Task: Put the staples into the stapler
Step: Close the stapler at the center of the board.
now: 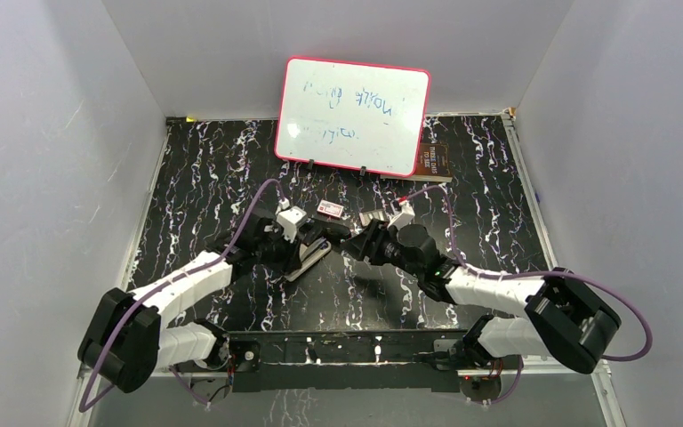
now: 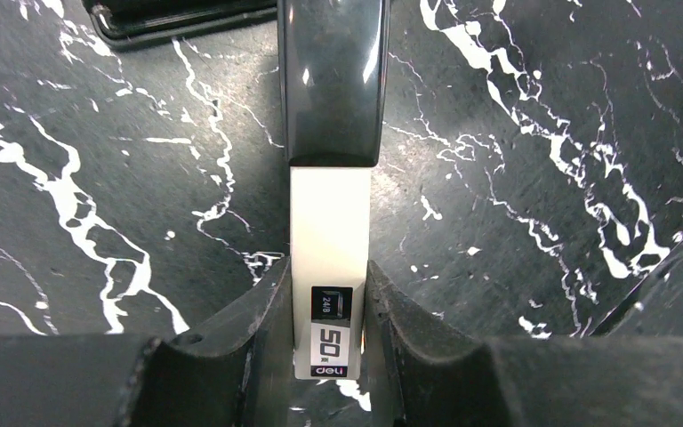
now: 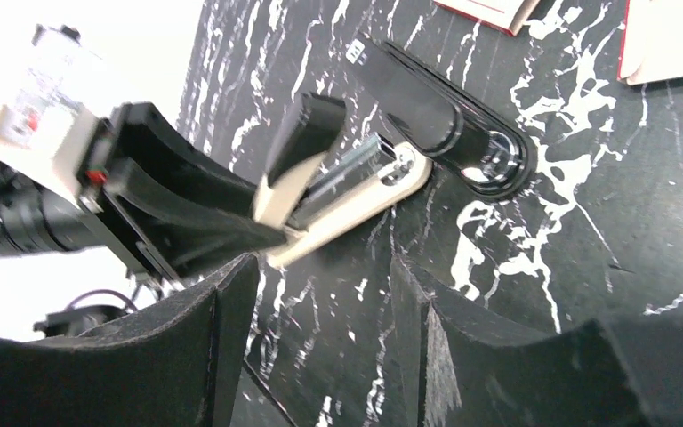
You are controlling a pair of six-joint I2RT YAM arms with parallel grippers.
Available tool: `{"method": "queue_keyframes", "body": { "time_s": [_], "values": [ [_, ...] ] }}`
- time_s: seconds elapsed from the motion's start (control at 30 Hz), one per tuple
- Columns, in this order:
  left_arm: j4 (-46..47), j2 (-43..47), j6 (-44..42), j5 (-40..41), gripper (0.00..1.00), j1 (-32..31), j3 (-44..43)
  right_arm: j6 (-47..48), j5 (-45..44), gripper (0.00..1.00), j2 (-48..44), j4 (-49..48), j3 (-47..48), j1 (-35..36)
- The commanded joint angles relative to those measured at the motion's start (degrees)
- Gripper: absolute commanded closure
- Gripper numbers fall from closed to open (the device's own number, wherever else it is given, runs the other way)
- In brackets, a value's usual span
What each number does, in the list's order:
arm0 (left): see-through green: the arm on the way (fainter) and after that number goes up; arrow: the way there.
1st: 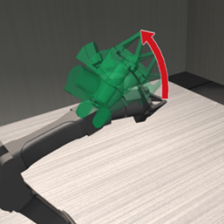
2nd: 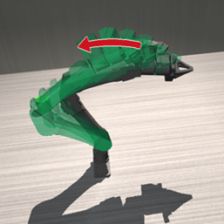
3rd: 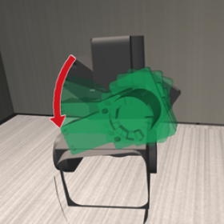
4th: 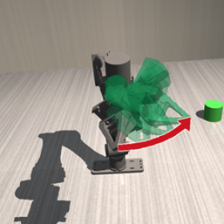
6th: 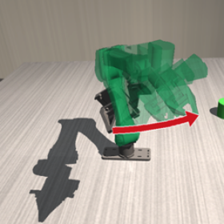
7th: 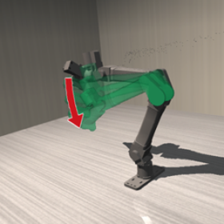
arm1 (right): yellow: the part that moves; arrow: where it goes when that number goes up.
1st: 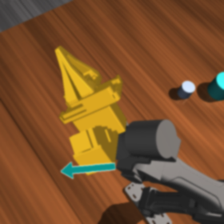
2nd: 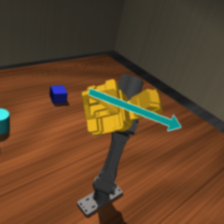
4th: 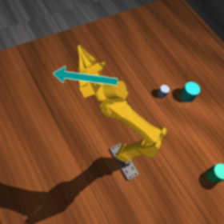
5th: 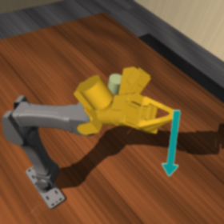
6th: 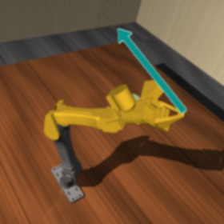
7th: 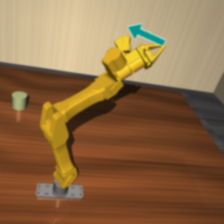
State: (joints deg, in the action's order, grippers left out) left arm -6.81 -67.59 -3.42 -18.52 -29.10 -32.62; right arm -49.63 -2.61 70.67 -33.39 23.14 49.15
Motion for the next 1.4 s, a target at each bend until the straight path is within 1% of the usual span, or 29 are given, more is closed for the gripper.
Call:
{"method": "queue_keyframes", "body": {
  "time_s": [0.0, 0.17, 0.27, 0.5, 0.83, 1.1, 1.23, 1.37],
  "values": [
    [5.8, 2.4, 14.4, 6.7, 1.0, -3.9, 1.3, -10.9, -3.1, 0.35, 2.0, -4.1, 4.9, 1.0],
    [5.8, 2.3, 22.0, 10.8, 1.0, -7.7, 2.2, -15.6, -2.9, 0.3, 5.8, -4.0, 6.0, 2.9],
    [6.2, 1.4, 23.7, 13.0, 1.0, -10.5, 2.3, -16.6, -3.3, 0.29, 8.1, -2.3, 6.8, 4.0],
    [6.8, -3.3, 27.2, 13.1, 1.0, -14.1, 1.7, -19.6, -2.1, 0.29, 12.9, -6.0, 6.7, 4.3],
    [7.5, -5.8, 28.2, 14.9, 1.0, -17.5, 1.2, -23.7, -3.1, 0.3, 16.7, -7.3, 7.6, 4.3],
    [8.5, -5.4, 28.6, 14.9, 1.0, -18.7, 2.2, -28.5, -4.3, 0.31, 19.2, -5.2, 8.9, 3.9],
    [8.6, -5.6, 28.5, 14.7, 1.0, -19.2, 2.2, -31.2, -4.7, 0.31, 20.7, -1.9, 10.3, 3.7],
    [8.7, -5.8, 28.5, 15.0, 1.0, -19.5, 2.3, -34.3, -5.9, 0.32, 21.4, 3.9, 11.4, 3.8]
  ]
}}
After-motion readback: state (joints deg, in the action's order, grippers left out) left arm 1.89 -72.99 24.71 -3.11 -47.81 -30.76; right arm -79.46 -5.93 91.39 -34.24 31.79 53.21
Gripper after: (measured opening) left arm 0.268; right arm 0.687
